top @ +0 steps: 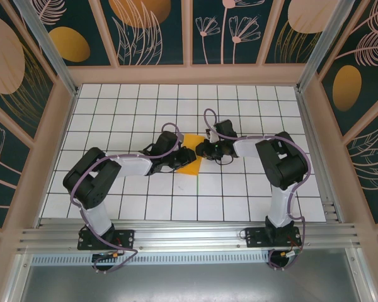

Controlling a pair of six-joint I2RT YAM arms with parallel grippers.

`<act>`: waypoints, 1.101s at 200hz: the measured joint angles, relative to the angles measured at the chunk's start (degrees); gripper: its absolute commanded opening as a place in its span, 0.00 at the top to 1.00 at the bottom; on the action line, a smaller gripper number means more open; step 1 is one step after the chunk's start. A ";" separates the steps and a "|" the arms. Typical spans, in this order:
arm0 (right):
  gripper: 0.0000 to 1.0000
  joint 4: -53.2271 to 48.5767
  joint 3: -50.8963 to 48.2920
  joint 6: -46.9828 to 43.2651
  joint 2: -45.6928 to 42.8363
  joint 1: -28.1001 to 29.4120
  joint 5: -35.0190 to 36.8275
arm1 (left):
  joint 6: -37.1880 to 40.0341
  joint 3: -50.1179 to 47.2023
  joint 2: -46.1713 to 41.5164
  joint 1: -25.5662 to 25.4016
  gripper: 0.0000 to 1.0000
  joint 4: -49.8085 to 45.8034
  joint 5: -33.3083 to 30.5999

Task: Fold a paper plane with a square sheet of paper (pick it up from the middle)
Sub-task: First fold in half a square sheet of paper at the center of the table.

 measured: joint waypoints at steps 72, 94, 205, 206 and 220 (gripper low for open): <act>0.78 -0.35 0.00 -0.07 -3.52 -0.15 1.01 | 0.81 0.13 2.80 0.00 0.83 -3.61 -1.53; 0.79 -0.98 -0.04 -0.44 -3.65 -0.39 2.03 | 0.98 0.13 2.80 0.00 0.83 -3.82 -1.77; 0.82 -3.32 -0.11 -1.31 -1.27 -0.48 3.54 | 1.70 1.01 3.06 0.00 0.81 -4.13 -1.66; 0.82 -3.32 -0.11 -1.31 -1.25 -0.48 3.54 | 1.70 1.01 3.06 0.00 0.81 -4.11 -1.66; 0.82 -3.34 0.04 -1.31 -1.16 -0.48 3.52 | 1.73 1.11 3.06 0.00 0.81 -3.82 -1.20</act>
